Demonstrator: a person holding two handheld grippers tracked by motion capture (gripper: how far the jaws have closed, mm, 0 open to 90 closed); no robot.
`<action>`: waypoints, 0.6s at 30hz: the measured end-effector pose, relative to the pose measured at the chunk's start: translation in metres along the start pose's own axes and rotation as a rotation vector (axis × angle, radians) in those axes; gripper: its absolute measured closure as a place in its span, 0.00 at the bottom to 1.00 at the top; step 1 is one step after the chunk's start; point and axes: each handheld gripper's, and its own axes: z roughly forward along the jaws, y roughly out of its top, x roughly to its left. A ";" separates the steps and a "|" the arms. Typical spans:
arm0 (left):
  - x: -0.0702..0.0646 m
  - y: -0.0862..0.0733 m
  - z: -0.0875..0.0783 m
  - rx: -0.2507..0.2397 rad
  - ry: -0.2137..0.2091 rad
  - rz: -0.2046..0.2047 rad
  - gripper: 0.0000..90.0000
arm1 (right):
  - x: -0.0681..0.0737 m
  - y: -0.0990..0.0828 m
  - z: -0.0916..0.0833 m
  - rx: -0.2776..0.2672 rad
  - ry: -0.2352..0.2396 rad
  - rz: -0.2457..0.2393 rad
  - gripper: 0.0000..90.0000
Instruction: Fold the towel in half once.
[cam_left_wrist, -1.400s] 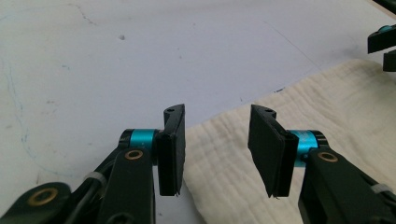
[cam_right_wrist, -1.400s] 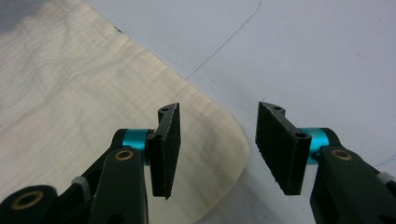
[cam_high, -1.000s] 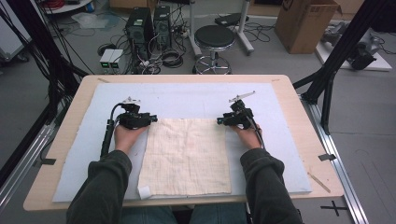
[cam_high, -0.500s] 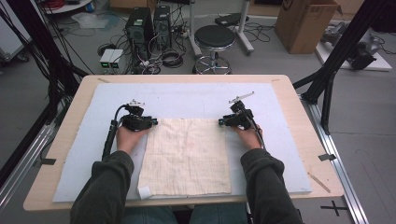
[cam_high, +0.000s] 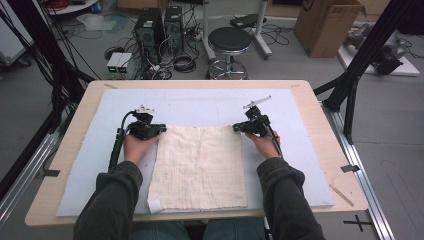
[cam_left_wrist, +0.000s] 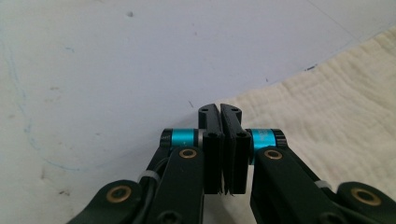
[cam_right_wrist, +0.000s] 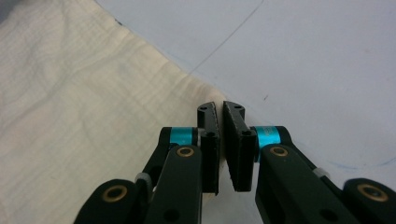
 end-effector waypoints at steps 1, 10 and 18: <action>0.001 0.001 -0.002 -0.012 0.000 -0.011 0.97 | 0.000 0.002 -0.002 -0.006 -0.002 0.000 0.94; 0.011 0.018 -0.022 -0.078 -0.001 -0.032 0.97 | 0.002 0.024 -0.011 -0.056 0.014 -0.002 0.95; 0.012 0.019 -0.030 -0.068 -0.025 -0.028 0.97 | 0.001 0.028 -0.016 -0.080 0.043 0.024 0.95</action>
